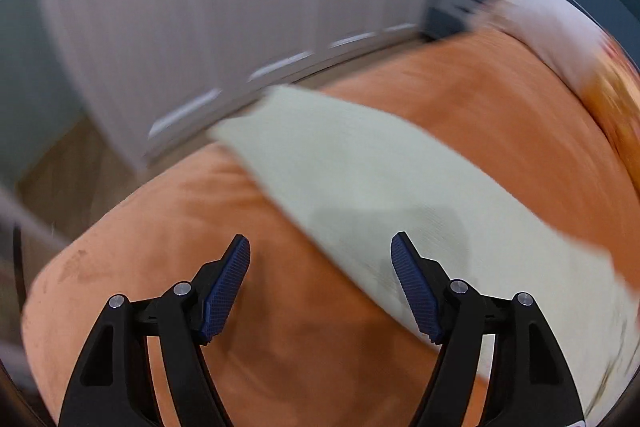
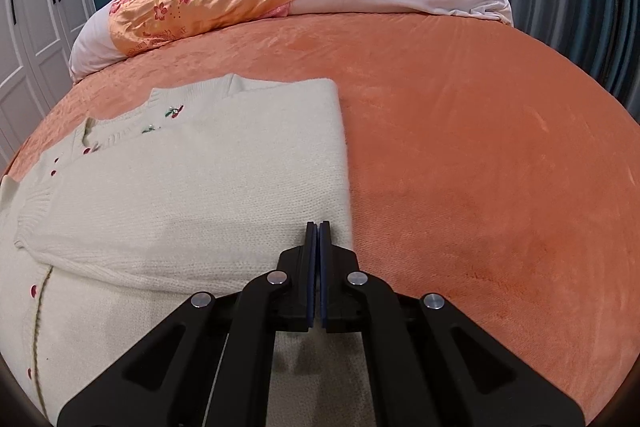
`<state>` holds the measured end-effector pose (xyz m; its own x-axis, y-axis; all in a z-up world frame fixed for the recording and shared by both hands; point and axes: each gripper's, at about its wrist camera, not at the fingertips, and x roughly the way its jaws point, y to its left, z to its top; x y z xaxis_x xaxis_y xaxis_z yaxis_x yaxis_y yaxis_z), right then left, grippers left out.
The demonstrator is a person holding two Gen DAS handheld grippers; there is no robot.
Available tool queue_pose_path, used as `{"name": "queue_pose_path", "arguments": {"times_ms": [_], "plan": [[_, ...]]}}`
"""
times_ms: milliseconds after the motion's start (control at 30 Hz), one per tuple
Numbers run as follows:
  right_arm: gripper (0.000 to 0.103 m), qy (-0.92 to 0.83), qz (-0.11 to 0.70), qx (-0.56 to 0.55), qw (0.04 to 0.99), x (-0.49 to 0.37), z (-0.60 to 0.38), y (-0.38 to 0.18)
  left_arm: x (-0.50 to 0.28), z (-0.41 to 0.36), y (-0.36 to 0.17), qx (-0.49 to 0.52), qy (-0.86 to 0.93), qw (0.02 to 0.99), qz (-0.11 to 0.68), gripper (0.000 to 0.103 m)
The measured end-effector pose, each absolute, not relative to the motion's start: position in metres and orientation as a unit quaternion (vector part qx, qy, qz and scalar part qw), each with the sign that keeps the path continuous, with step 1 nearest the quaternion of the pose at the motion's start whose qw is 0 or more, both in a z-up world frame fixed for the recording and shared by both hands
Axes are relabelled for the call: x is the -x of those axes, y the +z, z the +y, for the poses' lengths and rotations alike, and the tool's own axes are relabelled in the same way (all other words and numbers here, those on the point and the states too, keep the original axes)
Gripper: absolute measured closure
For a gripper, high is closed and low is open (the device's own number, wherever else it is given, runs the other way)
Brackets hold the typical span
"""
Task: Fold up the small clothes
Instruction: 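Grasp the other ribbed sleeve cuff with the left gripper and fold it across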
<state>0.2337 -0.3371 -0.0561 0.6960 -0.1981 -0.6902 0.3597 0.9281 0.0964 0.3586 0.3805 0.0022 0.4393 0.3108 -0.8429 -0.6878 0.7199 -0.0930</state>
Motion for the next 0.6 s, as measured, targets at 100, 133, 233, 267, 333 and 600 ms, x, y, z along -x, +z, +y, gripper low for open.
{"name": "queue_pose_path", "arguments": {"times_ms": [100,133,233,267,333,600], "plan": [[0.103,-0.155,0.361,-0.108,0.913,-0.235,-0.336,-0.056,-0.362,0.423,-0.006,0.263,0.329,0.802,0.423,0.033],[0.103,-0.157,0.361,-0.106,0.913,-0.235,-0.336,-0.056,-0.365,0.425,-0.005,0.25,0.333,0.804,0.424,0.033],[0.103,-0.165,0.361,-0.093,0.913,-0.237,-0.332,-0.057,-0.382,0.417,-0.004,0.203,0.32,0.816,0.437,0.055],[0.103,-0.167,0.362,-0.089,0.913,-0.237,-0.33,-0.057,-0.384,0.412,-0.002,0.2,0.31,0.82,0.438,0.073],[0.103,-0.171,0.362,-0.084,0.913,-0.238,-0.329,-0.057,-0.391,0.406,0.004,0.199,0.295,0.825,0.439,0.095],[0.103,-0.163,0.356,-0.102,0.915,-0.237,-0.333,-0.058,-0.389,0.273,0.103,0.108,0.162,0.919,0.343,0.097]]}}
